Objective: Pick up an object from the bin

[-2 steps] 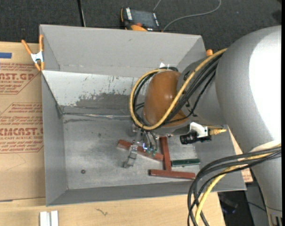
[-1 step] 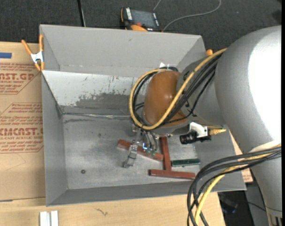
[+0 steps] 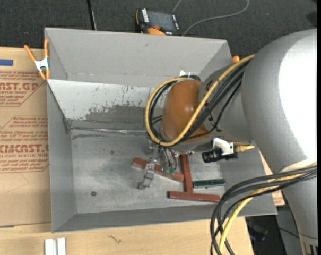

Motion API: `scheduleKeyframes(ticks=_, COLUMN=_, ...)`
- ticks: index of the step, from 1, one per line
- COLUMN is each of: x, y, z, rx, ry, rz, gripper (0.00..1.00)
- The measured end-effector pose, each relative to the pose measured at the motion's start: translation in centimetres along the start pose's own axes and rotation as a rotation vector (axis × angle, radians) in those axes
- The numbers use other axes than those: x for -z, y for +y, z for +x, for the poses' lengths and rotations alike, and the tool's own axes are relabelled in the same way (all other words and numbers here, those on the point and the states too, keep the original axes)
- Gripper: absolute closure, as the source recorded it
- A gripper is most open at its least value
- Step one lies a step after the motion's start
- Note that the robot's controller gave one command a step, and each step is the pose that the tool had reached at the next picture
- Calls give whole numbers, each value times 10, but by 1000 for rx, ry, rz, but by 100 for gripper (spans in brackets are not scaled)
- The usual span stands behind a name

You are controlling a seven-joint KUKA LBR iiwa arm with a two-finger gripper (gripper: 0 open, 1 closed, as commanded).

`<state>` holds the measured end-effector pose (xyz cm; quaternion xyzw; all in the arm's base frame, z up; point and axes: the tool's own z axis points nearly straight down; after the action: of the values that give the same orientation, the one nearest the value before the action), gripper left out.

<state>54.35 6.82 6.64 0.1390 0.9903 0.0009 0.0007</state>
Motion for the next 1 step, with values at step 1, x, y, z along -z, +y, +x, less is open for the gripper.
scheduleKeyframes(ticks=1, x=0, y=1, z=0, rx=0, ry=0, rz=0, gripper=0)
